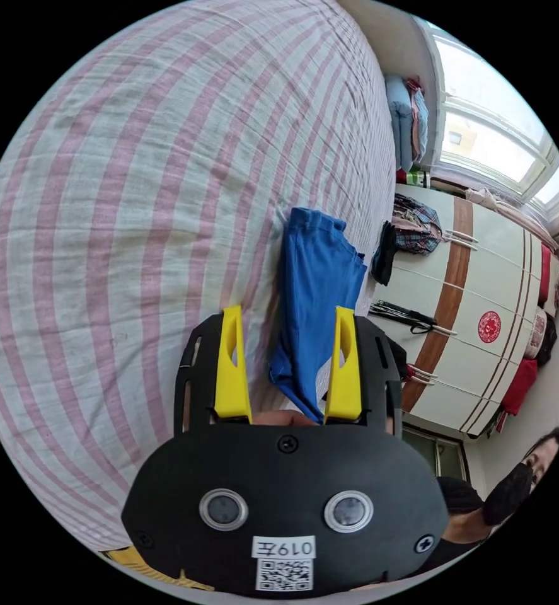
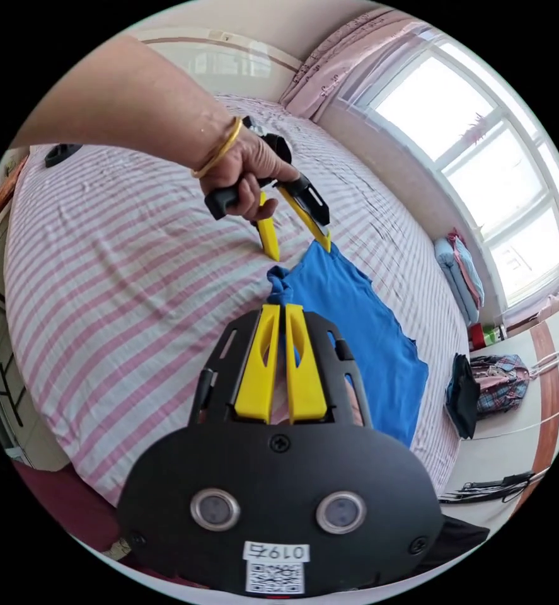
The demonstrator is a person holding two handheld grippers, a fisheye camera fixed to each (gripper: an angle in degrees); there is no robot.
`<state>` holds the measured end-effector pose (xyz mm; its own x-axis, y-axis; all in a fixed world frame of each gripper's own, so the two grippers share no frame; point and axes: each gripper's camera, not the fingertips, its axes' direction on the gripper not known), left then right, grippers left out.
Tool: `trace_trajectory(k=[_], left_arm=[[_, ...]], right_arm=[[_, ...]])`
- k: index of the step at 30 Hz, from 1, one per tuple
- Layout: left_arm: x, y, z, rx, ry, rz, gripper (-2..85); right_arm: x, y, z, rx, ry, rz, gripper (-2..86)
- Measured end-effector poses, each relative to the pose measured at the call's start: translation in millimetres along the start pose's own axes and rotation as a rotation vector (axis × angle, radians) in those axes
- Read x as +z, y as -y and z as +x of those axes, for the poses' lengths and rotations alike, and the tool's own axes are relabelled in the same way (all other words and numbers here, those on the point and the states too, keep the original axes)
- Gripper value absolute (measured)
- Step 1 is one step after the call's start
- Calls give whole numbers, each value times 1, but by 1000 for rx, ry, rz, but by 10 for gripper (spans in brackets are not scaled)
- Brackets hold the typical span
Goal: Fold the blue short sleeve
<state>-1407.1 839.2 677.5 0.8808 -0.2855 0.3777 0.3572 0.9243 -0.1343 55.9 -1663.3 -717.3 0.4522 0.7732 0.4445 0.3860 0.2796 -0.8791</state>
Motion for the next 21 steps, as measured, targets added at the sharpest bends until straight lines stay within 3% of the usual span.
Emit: trace_trajectory(k=[5, 8, 13, 18, 21], left_arm=[[10, 20, 6, -42, -52, -31, 178], [21, 29, 16, -62, -186, -50, 171], [55, 52, 35, -90, -214, -63, 153], [55, 77, 57, -102, -161, 48, 88], [52, 86, 77, -110, -26, 65, 46]], right_arm=[[1, -31, 26, 66, 40, 42, 0], [3, -51, 43, 116, 57, 66, -1], [14, -83, 70, 164, 66, 105, -1], [36, -114, 74, 150, 83, 116, -1], [55, -134, 73, 160, 117, 118, -1]])
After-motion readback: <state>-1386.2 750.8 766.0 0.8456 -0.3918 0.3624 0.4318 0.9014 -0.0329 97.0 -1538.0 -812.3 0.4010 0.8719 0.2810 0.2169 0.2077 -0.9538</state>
